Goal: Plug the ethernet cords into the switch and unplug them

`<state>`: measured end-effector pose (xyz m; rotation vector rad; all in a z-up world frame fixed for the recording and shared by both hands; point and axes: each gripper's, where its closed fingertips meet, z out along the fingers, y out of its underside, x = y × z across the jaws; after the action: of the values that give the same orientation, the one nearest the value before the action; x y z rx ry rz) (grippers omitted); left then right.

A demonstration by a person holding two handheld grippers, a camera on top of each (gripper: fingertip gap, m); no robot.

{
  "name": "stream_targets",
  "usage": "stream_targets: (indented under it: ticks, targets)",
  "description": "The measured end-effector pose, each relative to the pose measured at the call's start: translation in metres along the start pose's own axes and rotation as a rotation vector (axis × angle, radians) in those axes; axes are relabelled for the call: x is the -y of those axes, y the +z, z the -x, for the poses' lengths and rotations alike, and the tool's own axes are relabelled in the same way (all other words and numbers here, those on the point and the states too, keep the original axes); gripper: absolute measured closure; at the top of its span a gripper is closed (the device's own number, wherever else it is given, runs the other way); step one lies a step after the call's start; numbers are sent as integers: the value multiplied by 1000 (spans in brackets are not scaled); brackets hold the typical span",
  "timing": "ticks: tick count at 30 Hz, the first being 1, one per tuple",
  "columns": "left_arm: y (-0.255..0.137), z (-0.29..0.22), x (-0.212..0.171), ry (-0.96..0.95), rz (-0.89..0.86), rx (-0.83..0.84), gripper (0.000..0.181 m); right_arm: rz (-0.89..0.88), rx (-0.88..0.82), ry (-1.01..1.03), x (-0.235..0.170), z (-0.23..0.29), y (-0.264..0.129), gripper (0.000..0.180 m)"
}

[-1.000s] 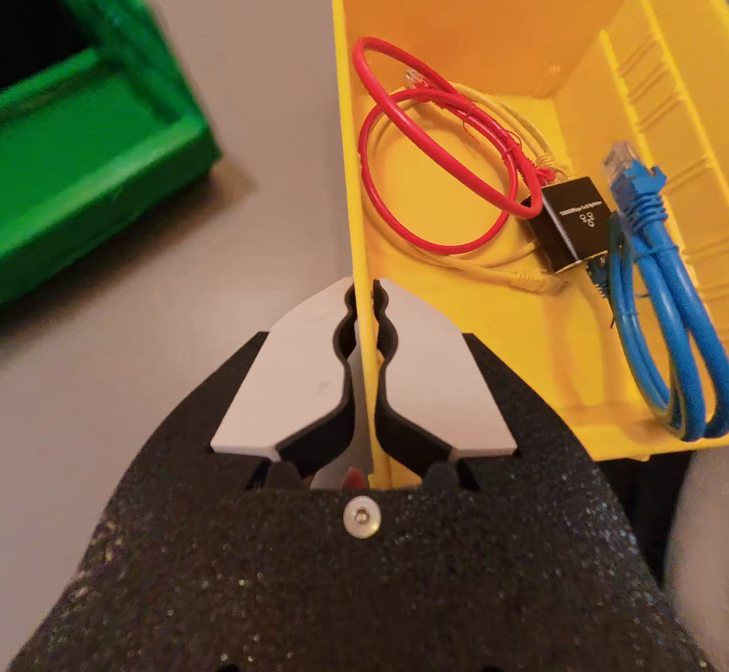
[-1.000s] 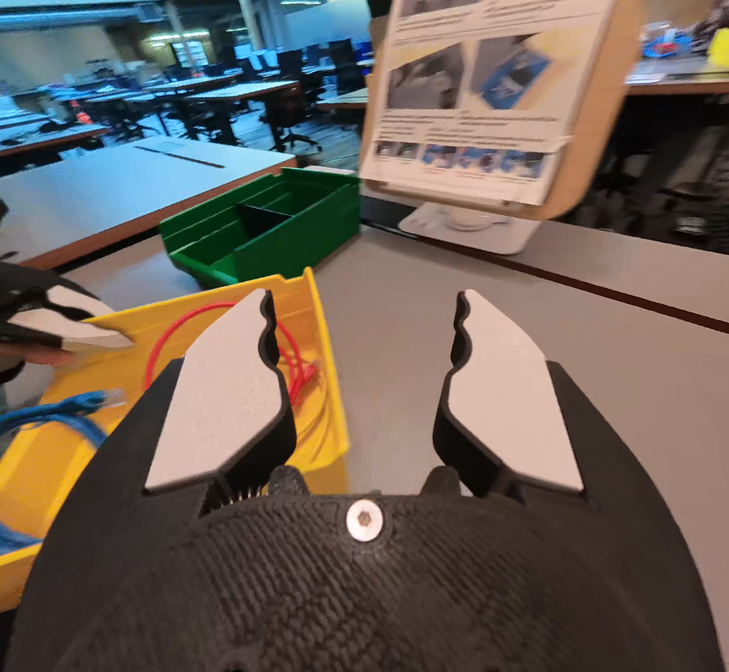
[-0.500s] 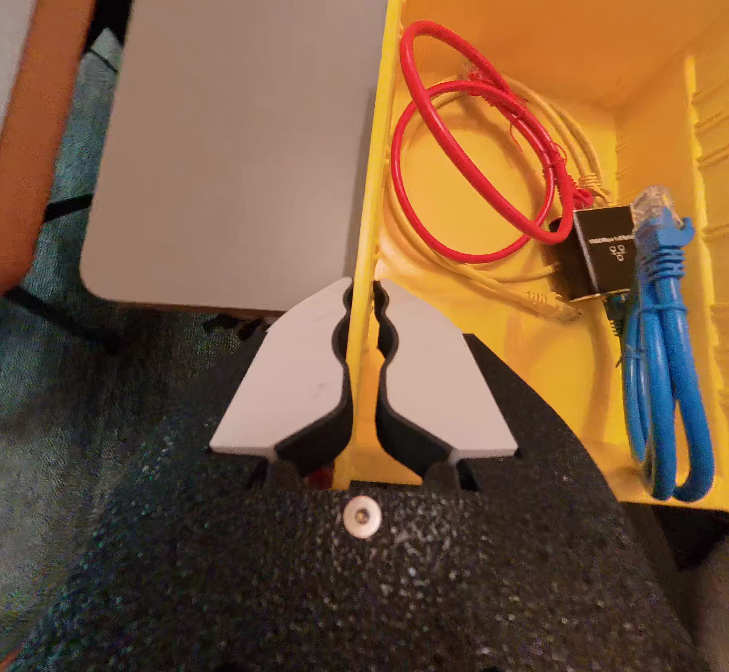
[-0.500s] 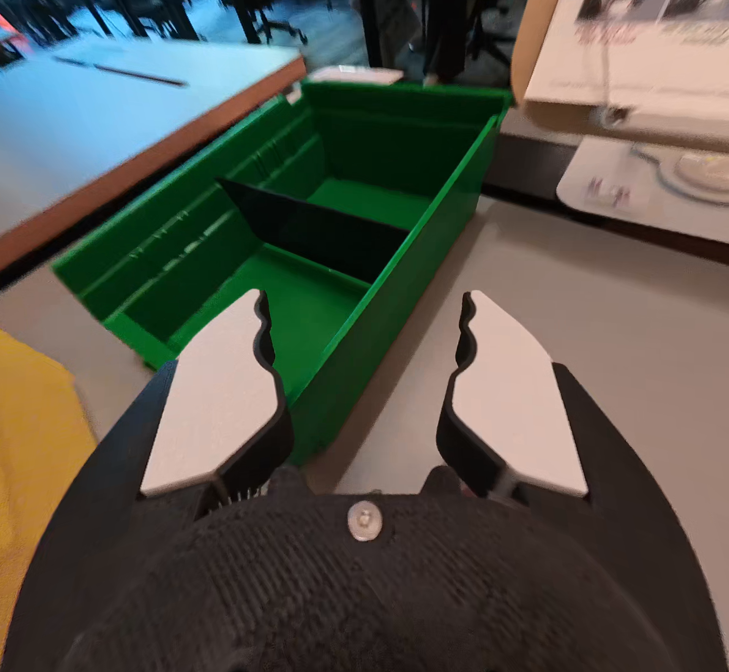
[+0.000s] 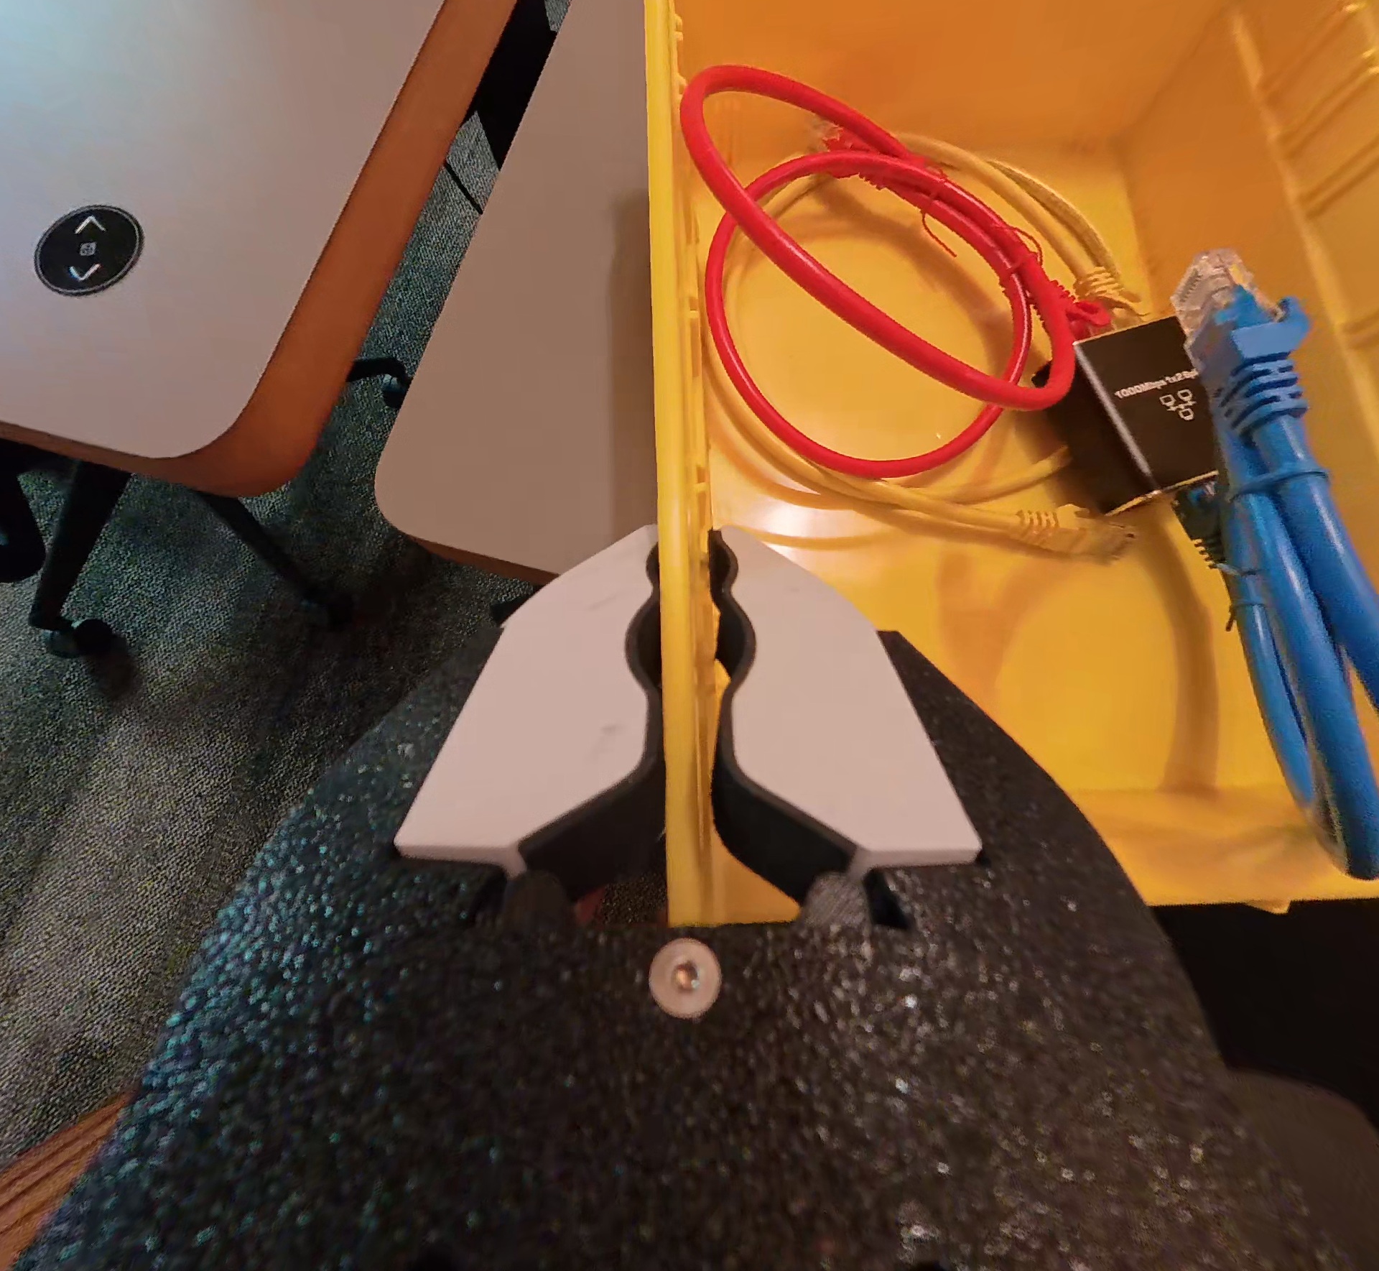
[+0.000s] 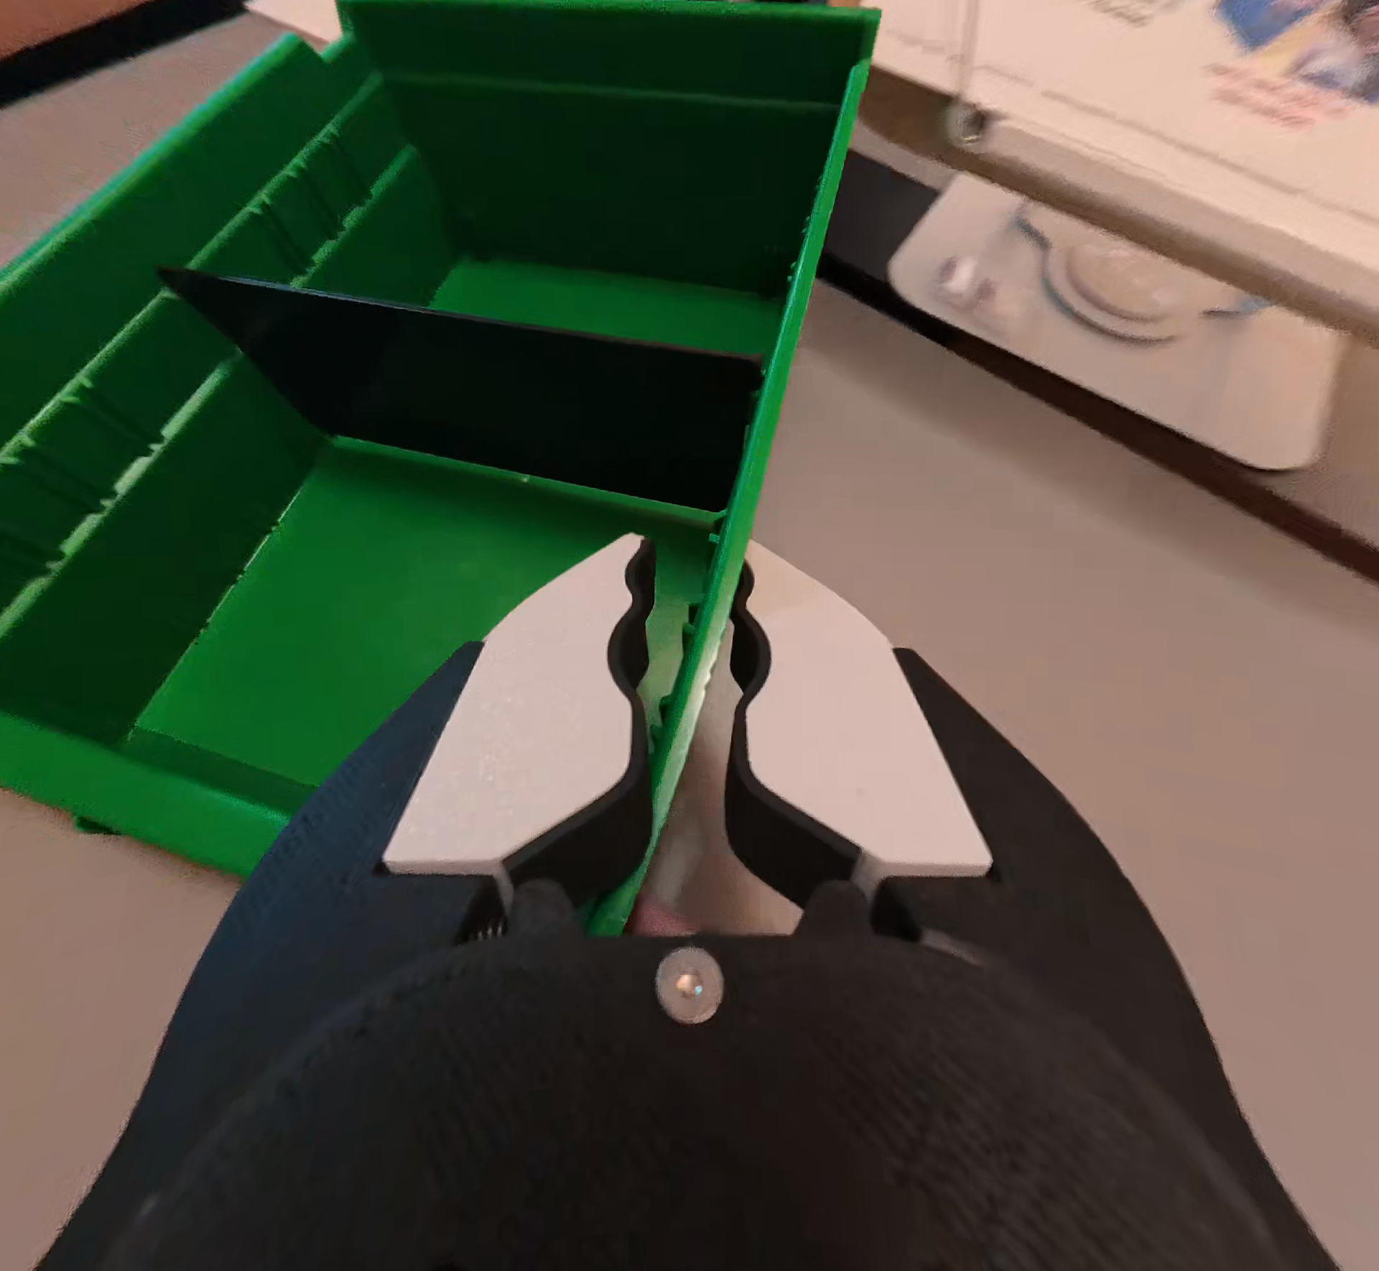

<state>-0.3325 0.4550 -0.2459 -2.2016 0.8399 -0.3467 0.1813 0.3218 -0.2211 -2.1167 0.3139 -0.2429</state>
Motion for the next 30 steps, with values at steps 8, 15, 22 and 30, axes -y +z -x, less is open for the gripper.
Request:
stream_targets:
  ticks: [8, 15, 22, 30]
  targets:
    - [24, -9, 23, 9, -11, -38, 173, -24, 7, 50, -79, -119, -153, 172]
    - [62, -49, 60, 46, -21, -74, 172, -40, -319, 295, -169, -287, -267, 174]
    - [123, -114, 117, 59, -24, -122, 173, -41, -562, 400, -210, -412, -306, 173]
    - [199, -182, 189, 113, -40, -108, 171, -66, -469, 445, -212, -465, -270, 173]
